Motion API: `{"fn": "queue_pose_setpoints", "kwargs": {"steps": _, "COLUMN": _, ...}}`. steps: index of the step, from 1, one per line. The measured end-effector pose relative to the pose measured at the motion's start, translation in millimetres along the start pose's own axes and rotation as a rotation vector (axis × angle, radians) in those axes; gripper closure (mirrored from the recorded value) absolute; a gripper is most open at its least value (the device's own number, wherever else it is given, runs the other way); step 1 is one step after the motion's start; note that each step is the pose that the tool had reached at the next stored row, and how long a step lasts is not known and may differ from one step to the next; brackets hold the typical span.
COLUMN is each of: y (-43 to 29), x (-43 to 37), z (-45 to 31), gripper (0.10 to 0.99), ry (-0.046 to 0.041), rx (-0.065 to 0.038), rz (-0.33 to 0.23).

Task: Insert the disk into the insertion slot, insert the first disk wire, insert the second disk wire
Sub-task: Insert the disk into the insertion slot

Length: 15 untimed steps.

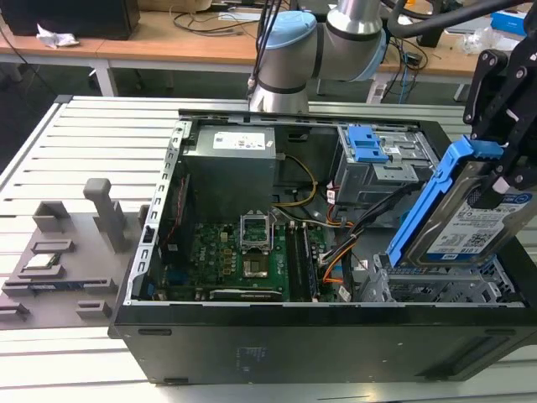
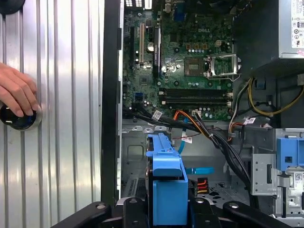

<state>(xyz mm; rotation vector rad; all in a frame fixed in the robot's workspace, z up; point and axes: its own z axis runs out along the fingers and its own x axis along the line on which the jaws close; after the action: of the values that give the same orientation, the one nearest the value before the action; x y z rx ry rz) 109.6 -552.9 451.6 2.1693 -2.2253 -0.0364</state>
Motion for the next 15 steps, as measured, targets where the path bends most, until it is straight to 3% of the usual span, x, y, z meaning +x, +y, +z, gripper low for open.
{"fn": "queue_pose_setpoints", "kwargs": {"steps": 6, "y": -0.4, "x": -1.6, "z": 5.1, "gripper": 0.722, "ry": -0.0001, "rx": 0.0, "rz": 0.003}}
{"fn": "queue_pose_setpoints", "kwargs": {"steps": 15, "y": -1.0, "x": -2.6, "z": 19.6, "gripper": 0.722, "ry": -0.0002, "rx": 0.0, "rz": 0.004}}
